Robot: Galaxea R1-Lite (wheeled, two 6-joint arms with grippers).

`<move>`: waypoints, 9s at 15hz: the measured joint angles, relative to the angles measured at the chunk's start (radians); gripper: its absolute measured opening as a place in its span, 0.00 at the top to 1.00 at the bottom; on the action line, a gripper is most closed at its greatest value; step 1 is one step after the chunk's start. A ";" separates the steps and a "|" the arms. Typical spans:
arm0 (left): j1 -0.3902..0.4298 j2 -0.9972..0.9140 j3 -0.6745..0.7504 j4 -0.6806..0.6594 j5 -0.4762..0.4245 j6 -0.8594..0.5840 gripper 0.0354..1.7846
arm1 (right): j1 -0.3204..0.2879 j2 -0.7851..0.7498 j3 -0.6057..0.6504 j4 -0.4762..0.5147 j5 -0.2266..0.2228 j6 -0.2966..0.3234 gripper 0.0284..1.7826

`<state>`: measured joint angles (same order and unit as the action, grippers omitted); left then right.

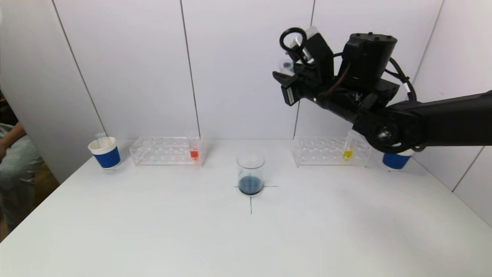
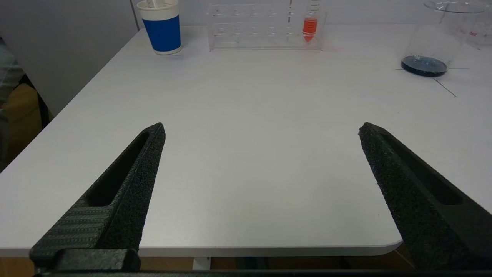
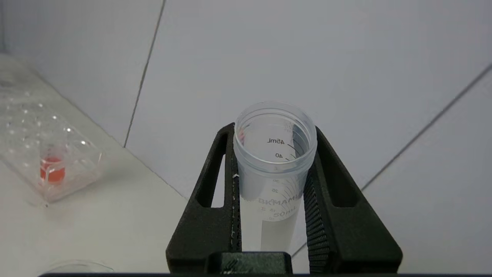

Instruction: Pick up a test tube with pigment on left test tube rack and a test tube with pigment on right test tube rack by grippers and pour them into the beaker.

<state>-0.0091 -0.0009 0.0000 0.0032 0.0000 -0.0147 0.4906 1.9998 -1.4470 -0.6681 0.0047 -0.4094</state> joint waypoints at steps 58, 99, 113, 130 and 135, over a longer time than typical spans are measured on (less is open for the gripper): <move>0.000 0.000 0.000 0.000 0.000 0.000 0.01 | -0.709 0.328 -0.022 0.063 -0.212 0.485 0.72; 0.000 0.000 0.000 0.000 0.000 0.000 0.01 | -0.595 0.045 0.282 -0.035 -0.213 0.479 0.00; 0.000 0.000 0.000 0.000 0.000 0.000 0.01 | -0.378 -0.784 0.856 -0.015 -0.392 0.415 0.00; 0.000 0.000 0.000 0.000 0.000 0.000 0.01 | -0.382 -1.557 1.239 0.359 -0.369 0.396 0.00; 0.000 0.000 0.000 0.000 0.000 0.000 0.01 | -0.367 -1.703 1.324 0.473 -0.275 0.409 0.00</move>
<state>-0.0091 -0.0009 0.0000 0.0028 0.0000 -0.0147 0.1236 0.2966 -0.1230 -0.1947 -0.2702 0.0000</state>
